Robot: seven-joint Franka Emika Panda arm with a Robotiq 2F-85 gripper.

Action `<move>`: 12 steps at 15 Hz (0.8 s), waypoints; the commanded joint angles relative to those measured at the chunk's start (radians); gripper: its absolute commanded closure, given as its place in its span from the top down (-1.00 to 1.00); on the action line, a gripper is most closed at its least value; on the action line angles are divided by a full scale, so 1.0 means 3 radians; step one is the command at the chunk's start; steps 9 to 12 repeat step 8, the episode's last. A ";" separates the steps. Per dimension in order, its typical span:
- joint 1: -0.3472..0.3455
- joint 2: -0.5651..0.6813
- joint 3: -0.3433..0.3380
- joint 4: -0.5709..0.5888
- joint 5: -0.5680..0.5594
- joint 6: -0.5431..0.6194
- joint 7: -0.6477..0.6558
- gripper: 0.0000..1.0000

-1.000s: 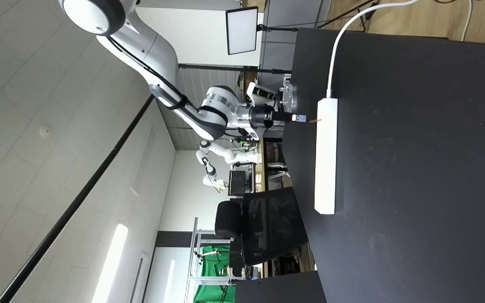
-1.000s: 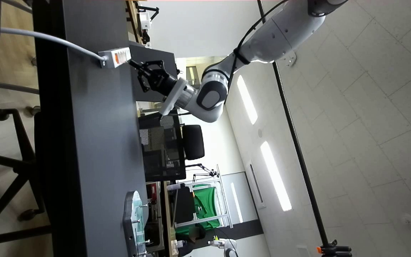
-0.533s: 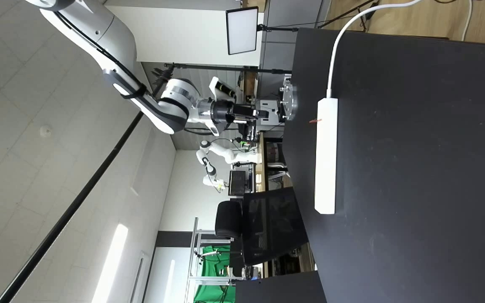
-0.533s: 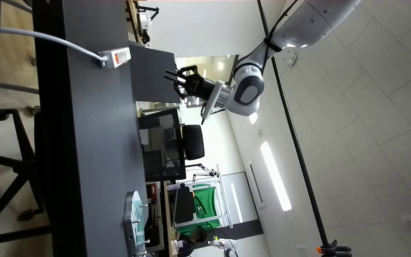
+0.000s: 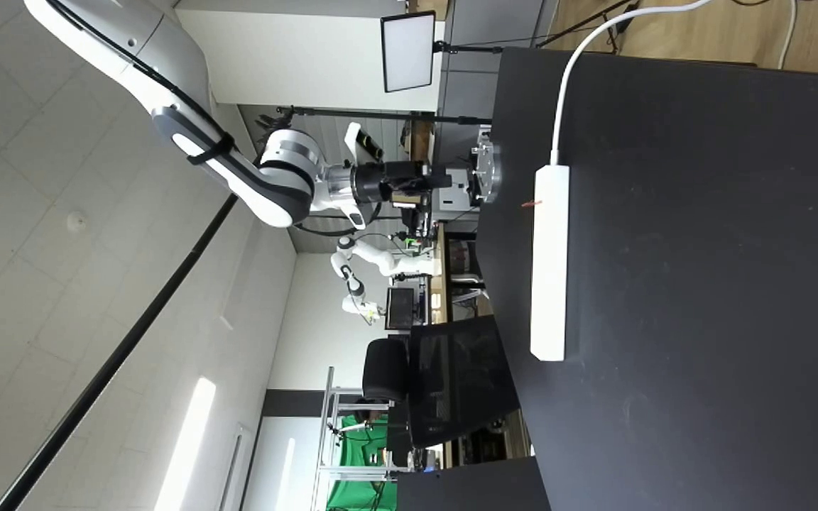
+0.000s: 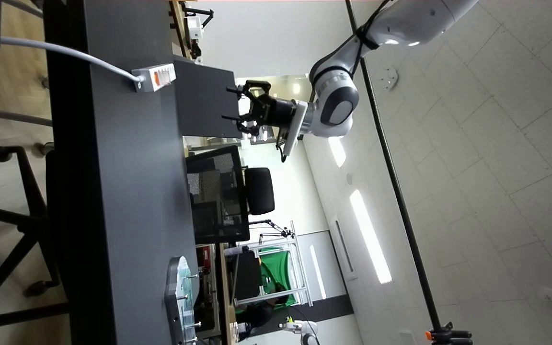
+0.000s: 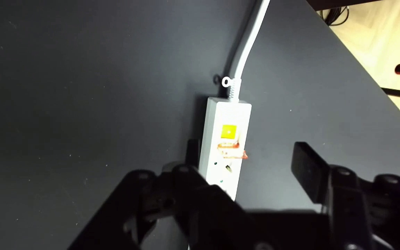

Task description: Switch the extension cord on

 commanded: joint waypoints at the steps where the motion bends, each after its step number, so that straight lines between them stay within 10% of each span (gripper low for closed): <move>1: 0.0097 -0.0157 -0.0074 -0.0227 -0.0176 0.0153 0.0091 0.96; 12: 0.0064 -0.0005 -0.0046 -0.0116 -0.0125 0.0114 -0.0006 1.00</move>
